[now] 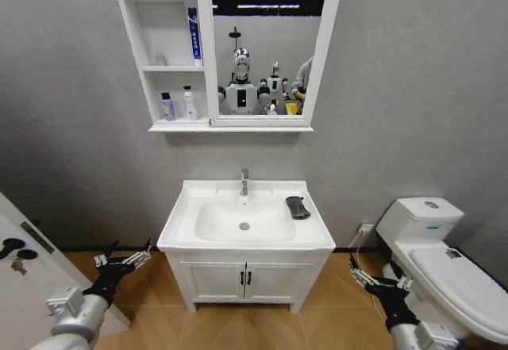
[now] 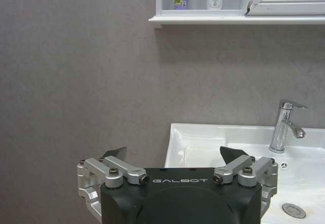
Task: Move facial cleanser and shampoo from washbasin to cabinet, then wipe washbasin with towel.
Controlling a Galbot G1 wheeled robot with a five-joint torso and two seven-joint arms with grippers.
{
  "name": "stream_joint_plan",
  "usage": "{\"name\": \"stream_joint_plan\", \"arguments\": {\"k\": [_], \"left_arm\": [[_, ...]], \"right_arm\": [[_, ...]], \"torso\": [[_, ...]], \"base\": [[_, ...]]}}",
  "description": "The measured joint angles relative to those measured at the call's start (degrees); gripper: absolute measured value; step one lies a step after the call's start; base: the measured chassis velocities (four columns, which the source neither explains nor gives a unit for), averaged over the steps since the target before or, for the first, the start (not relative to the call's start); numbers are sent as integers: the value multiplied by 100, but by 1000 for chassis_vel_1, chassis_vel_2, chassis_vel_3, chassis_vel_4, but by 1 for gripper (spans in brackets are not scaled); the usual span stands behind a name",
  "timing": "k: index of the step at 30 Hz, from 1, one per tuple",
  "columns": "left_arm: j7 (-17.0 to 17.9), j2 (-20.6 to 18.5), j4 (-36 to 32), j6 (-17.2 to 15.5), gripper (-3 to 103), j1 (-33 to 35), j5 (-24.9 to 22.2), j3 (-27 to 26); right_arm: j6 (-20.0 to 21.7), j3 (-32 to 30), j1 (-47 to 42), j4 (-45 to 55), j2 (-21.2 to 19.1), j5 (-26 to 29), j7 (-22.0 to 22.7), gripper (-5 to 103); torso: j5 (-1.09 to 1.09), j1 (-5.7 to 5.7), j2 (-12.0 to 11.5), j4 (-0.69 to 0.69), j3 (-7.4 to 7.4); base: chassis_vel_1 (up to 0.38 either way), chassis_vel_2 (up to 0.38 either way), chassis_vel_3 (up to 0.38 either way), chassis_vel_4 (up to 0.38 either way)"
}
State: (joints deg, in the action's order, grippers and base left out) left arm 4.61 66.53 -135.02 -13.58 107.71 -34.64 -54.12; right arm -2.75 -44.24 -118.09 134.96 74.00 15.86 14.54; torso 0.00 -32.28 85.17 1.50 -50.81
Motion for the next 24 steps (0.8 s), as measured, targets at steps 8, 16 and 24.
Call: {"name": "stream_joint_plan", "arguments": {"k": [8,16,24], "left_arm": [[0,0,0,0,100,0,0,0],[0,0,0,0,100,0,0,0],[0,0,0,0,100,0,0,0]], "right_arm": [[-61,492,-256,381,477,-654,43,100],[-37,533,-267,459,516,-693,43,100],[-27,536,-252,453,504,-681,43,100]], "torso": [[-1,-1,0,2,0],[0,-1,0,1,0],[0,-1,0,1,0]], "base": [[0,0,0,0],[0,0,0,0],[0,0,0,0]]}}
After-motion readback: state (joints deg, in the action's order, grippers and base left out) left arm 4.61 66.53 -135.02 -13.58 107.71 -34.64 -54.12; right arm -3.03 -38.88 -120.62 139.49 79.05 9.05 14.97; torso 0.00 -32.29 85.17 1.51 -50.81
